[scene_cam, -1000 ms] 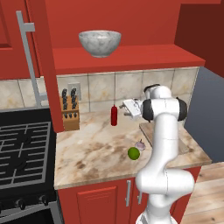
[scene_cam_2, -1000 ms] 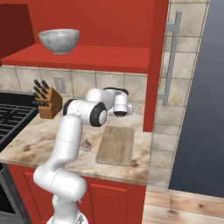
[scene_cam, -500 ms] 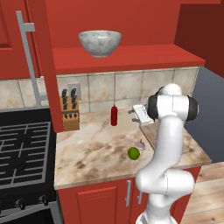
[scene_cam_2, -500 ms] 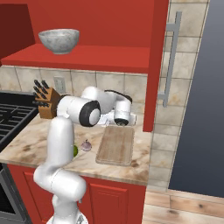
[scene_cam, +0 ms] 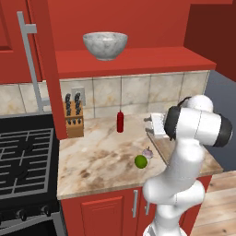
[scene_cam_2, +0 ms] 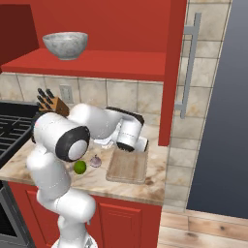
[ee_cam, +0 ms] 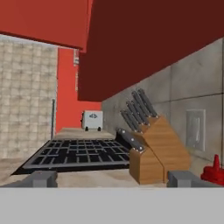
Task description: Open the cabinet. Place the bowl and condiment on the counter. Then place the lime and garlic on the cutting board.
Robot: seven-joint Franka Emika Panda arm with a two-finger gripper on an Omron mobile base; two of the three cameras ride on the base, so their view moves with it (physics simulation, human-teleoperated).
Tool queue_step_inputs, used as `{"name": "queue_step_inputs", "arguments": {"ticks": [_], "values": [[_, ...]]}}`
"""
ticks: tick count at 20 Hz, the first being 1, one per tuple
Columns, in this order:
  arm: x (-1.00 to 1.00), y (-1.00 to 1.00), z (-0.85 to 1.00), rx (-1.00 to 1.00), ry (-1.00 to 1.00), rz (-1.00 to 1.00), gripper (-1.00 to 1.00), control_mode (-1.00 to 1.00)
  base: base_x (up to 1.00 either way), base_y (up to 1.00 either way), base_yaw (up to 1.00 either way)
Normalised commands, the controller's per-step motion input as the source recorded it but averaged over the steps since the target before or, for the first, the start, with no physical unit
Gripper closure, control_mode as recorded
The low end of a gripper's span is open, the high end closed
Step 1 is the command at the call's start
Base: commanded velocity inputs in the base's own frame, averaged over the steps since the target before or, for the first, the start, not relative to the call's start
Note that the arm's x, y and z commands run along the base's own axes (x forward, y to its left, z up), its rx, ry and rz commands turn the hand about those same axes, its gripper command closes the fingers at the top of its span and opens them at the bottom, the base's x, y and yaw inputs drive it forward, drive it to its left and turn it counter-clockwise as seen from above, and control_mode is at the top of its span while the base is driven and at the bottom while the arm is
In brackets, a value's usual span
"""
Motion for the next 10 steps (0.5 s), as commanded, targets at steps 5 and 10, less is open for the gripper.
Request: {"name": "queue_step_inputs", "arguments": {"ticks": [5, 10], "values": [[-0.68, 0.00, 0.85, -0.08, 0.00, -0.16, -1.00, -1.00, 0.00, 0.00, 0.00], [-0.56, 0.03, 1.00, -0.16, 0.10, -0.17, -1.00, -1.00, 0.00, 0.00, 0.00]]}}
